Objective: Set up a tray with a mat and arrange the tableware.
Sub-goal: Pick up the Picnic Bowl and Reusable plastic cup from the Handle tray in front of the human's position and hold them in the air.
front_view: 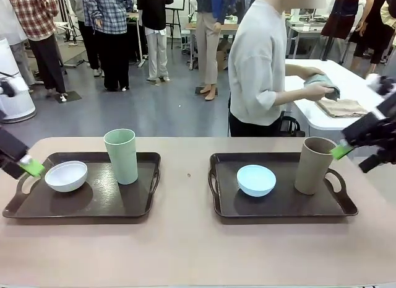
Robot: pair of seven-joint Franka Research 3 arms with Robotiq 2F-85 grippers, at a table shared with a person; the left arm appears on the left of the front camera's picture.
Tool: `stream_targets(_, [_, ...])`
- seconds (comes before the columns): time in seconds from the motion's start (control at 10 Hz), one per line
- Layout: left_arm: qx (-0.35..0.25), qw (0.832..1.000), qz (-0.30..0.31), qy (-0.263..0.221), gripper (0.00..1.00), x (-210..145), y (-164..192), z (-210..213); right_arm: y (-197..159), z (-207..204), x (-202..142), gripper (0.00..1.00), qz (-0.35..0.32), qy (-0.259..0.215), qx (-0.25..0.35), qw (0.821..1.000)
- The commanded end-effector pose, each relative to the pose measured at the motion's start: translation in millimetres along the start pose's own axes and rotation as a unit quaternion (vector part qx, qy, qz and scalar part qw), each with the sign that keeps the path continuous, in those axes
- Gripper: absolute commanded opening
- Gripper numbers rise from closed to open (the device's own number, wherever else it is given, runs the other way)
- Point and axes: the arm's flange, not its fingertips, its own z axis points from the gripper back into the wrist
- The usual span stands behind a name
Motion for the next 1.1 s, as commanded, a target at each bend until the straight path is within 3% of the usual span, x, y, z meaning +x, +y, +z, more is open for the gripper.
stream_targets(0.0, [-0.103,0.993,0.035,-0.04,1.0,-31,46,15,-41,19,-17,1.0,-0.027,-0.016,0.092,0.995])
stream_targets(0.3, [-0.17,0.971,0.076,-0.148,1.0,-81,100,51,-103,53,-40,1.0,-0.057,-0.051,0.173,0.982])
stream_targets(0.5, [-0.175,0.958,0.103,-0.201,1.0,-104,107,58,-126,64,-47,1.0,-0.073,-0.065,0.202,0.974])
stream_targets(0.7, [-0.174,0.951,0.122,-0.222,1.0,-114,112,64,-141,69,-49,1.0,-0.091,-0.08,0.211,0.97])
stream_targets(1.0, [-0.152,0.958,0.13,-0.204,1.0,-104,102,63,-141,64,-46,1.0,-0.081,-0.067,0.205,0.973])
